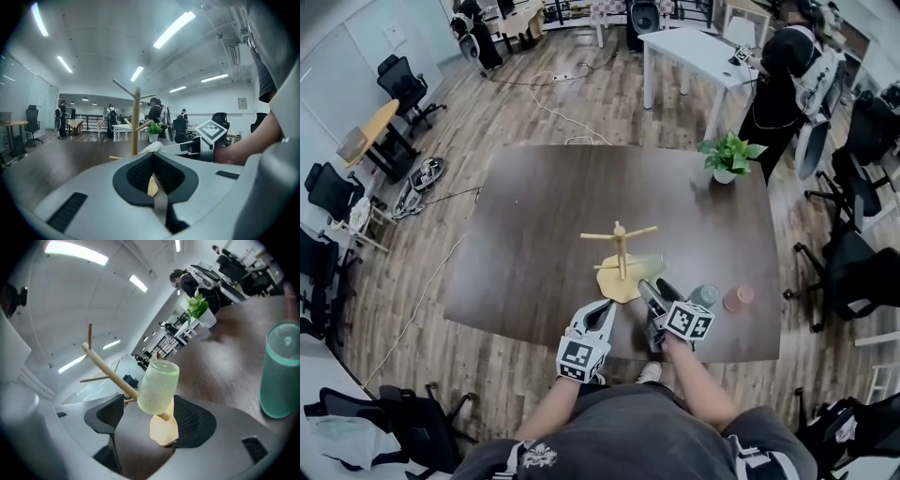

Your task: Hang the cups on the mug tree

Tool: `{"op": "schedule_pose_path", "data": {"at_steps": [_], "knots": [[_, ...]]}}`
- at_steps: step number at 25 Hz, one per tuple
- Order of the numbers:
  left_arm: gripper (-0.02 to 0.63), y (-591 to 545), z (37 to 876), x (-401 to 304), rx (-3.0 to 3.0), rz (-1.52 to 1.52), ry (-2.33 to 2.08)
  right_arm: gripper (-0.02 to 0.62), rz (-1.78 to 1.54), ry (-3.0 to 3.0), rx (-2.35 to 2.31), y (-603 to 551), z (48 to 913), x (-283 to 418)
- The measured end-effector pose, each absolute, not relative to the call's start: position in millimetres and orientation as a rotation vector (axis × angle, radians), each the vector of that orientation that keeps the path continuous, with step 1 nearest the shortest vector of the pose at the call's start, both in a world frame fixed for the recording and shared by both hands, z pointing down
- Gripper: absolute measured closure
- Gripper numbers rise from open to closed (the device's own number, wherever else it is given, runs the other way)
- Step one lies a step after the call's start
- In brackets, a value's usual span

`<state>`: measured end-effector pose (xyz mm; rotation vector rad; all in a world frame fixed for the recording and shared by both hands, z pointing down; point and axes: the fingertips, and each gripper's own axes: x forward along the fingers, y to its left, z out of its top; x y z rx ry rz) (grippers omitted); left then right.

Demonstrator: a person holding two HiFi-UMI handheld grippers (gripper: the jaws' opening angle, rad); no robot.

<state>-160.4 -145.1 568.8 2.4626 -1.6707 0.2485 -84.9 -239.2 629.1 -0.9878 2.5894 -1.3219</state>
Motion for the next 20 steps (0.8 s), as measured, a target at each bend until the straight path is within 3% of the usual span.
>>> {"op": "schedule_pose_path", "data": {"at_steps": [4, 7, 9, 11, 12, 16, 20], "knots": [[0.601, -145.4, 565.1, -144.4, 2.494, 0.213, -1.620, 0.267, -1.111, 2.793, -1.027, -207.2, 613.5, -74.3], [0.601, -146.3, 561.1, -138.1, 2.532, 0.197, -1.588, 0.317, -0.905, 2.920, -1.023, -187.9, 593.1, -74.6], [0.601, -146.9, 556.2, -136.7, 2.546, 0.184, -1.580, 0.392, -0.759, 2.939, -1.057, -180.5, 575.0, -72.2], [0.601, -146.0, 553.4, -134.5, 2.545, 0.153, -1.569, 0.527, -0.573, 2.939, -1.132, -174.5, 556.1, -65.6], [0.601, -146.1, 552.2, -133.2, 2.540, 0.134, -1.567, 0.543, -0.482, 2.944, -1.166, -171.8, 548.3, -62.7], [0.601, -148.8, 547.8, -124.5, 2.536, 0.092, -1.578, 0.571, -0.253, 2.974, -1.229, -163.3, 533.1, -53.7], [0.601, -147.4, 538.5, -114.2, 2.566, 0.055, -1.563, 0.571, -0.236, 2.994, -1.215, -158.7, 530.8, -48.3]]}}
